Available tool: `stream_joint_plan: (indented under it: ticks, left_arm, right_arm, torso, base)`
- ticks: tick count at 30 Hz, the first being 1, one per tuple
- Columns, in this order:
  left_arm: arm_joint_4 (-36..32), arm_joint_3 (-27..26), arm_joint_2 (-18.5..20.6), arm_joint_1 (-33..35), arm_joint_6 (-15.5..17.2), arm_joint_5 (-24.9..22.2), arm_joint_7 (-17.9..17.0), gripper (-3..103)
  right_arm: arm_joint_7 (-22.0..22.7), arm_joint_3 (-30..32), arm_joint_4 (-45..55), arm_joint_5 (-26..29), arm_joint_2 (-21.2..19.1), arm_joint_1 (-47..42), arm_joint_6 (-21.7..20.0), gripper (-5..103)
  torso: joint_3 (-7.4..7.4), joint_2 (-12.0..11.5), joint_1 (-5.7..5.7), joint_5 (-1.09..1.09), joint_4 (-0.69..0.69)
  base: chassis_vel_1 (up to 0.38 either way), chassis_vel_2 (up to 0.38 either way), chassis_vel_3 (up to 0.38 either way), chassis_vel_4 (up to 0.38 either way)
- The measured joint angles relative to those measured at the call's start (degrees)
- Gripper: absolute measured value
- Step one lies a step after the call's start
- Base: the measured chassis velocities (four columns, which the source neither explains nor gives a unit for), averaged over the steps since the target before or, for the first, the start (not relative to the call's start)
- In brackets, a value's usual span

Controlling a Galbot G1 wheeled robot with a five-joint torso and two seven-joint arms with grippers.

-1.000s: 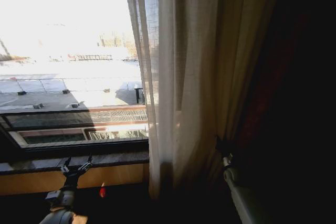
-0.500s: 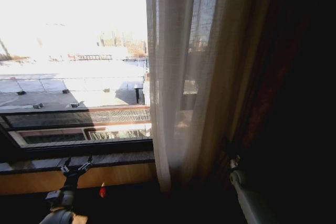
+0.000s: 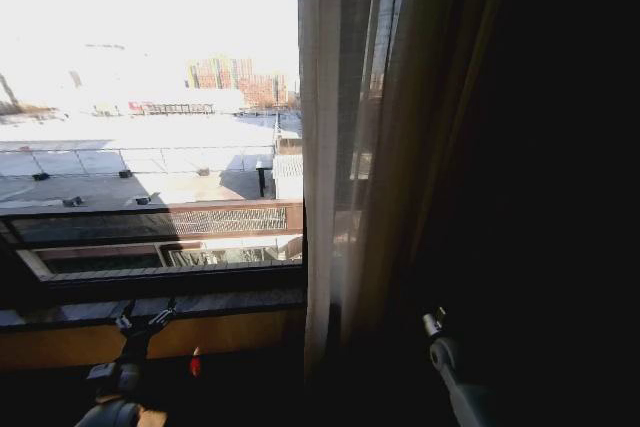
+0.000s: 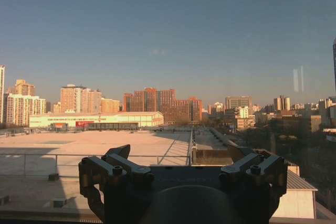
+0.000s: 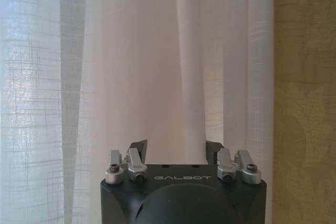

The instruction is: Open the curtains by pulling them apart, changing their state from closed to fully open.

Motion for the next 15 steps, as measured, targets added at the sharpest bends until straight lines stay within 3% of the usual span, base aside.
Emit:
stream_joint_plan:
  ticks: [1,3,7,9,12,15]
  left_arm:
    - [0.00,0.00,0.00,0.00,0.00,0.00,0.00,100]
    - [0.00,0.00,0.00,0.00,0.00,0.00,0.00,100]
    - [0.00,0.00,0.00,0.00,0.00,0.00,0.00,100]
    - [0.00,0.00,0.00,0.00,0.00,0.00,0.00,100]
    - [0.00,0.00,0.00,0.00,0.00,0.00,0.00,100]
    - [0.00,0.00,0.00,0.00,0.00,0.00,0.00,100]
  right_arm:
    - [-0.32,0.12,0.62,-0.16,-0.01,-0.57,0.13,68]
    - [-0.52,0.21,1.13,-0.32,-0.01,-0.98,0.23,68]
    - [-1.15,0.27,2.20,-0.95,0.02,-1.99,0.60,89]
    - [-1.17,0.24,2.31,-1.03,0.12,-2.00,0.70,89]
    - [-1.45,0.02,2.46,-1.03,0.48,-1.93,0.92,100]
    - [-2.09,-0.05,2.50,-0.91,0.71,-1.86,1.27,100]
  torso:
    - [0.00,0.00,0.00,0.00,0.00]
    - [0.00,0.00,0.00,0.00,0.00]
    - [0.00,0.00,0.00,0.00,0.00]
    - [0.00,0.00,0.00,0.00,0.00]
    - [0.00,0.00,0.00,0.00,0.00]
    - [0.00,0.00,0.00,0.00,0.00]
  base:
    - [0.000,0.000,0.000,0.000]
    - [0.000,0.000,0.000,0.000]
    - [0.000,0.000,0.000,0.000]
    - [0.000,0.000,0.000,0.000]
    - [0.000,0.000,0.000,0.000]
    - [0.000,0.000,0.000,0.000]
